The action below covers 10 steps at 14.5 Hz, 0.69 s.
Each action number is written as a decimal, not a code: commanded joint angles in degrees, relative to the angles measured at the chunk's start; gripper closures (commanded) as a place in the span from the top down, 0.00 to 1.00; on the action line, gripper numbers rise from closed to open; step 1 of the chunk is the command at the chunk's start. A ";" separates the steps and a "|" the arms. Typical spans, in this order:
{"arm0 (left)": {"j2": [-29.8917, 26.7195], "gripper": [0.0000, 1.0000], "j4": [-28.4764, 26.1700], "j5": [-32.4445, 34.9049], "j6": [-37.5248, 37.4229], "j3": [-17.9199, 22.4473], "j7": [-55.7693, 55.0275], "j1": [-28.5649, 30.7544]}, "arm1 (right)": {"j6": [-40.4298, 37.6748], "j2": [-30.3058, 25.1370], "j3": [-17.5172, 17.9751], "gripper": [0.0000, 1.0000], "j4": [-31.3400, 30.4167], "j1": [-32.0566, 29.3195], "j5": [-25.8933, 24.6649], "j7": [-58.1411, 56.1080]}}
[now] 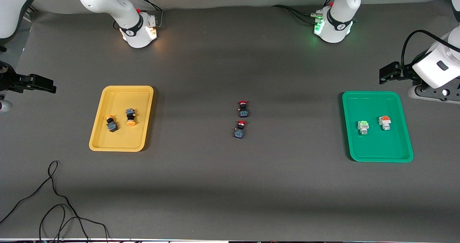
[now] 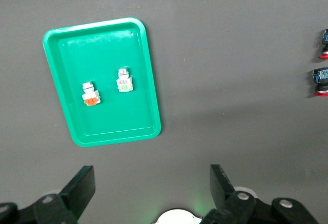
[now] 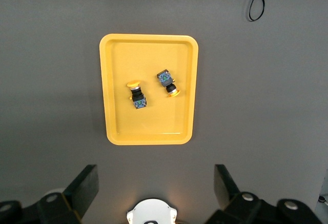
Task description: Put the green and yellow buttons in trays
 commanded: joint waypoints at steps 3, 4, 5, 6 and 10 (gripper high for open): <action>0.03 1.00 0.38 -0.36 0.52 0.89 0.38 -1.09 | -1.09 -2.42 10.20 1.00 1.46 -9.59 -1.92 0.99; 0.21 1.00 0.47 -0.36 0.79 0.89 0.38 -0.92 | -1.44 -3.03 13.01 1.00 2.24 -12.75 -1.92 1.00; 0.21 1.00 0.47 -0.36 0.79 0.89 0.38 -0.83 | -1.79 -4.43 16.00 1.00 2.95 -15.48 -2.53 1.00; 0.29 1.00 0.47 -0.36 0.87 0.89 0.38 -0.74 | -1.80 -5.75 19.51 1.00 3.04 -18.38 -4.28 1.00; 0.30 1.00 0.47 -0.36 1.23 0.89 0.38 -0.74 | -1.80 -11.64 41.29 1.00 2.95 -33.57 -12.89 4.23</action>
